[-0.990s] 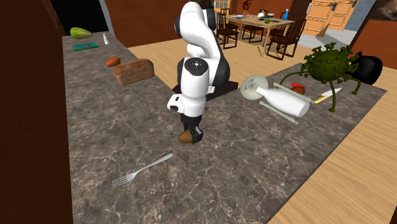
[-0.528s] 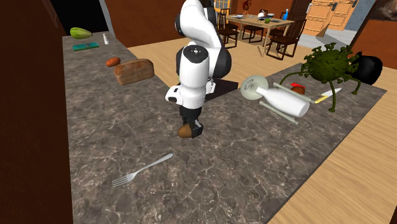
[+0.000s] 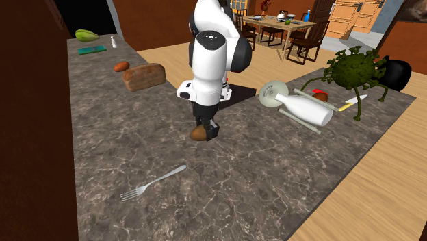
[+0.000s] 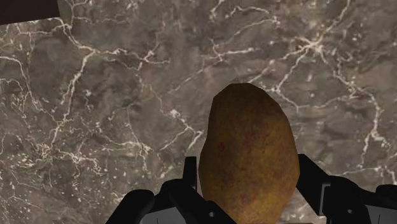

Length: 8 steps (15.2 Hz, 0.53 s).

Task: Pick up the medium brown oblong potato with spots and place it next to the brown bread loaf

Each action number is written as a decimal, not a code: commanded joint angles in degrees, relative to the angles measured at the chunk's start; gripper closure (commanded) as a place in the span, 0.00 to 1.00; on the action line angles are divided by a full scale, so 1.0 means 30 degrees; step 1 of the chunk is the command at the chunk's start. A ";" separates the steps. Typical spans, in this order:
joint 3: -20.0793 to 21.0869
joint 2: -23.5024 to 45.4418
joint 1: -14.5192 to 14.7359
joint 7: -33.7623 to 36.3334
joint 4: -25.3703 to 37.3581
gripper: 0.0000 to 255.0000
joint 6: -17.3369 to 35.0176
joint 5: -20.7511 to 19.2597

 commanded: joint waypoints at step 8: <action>0.0048 -0.0103 0.0261 -0.0335 0.2221 1.00 -0.2272 0.0091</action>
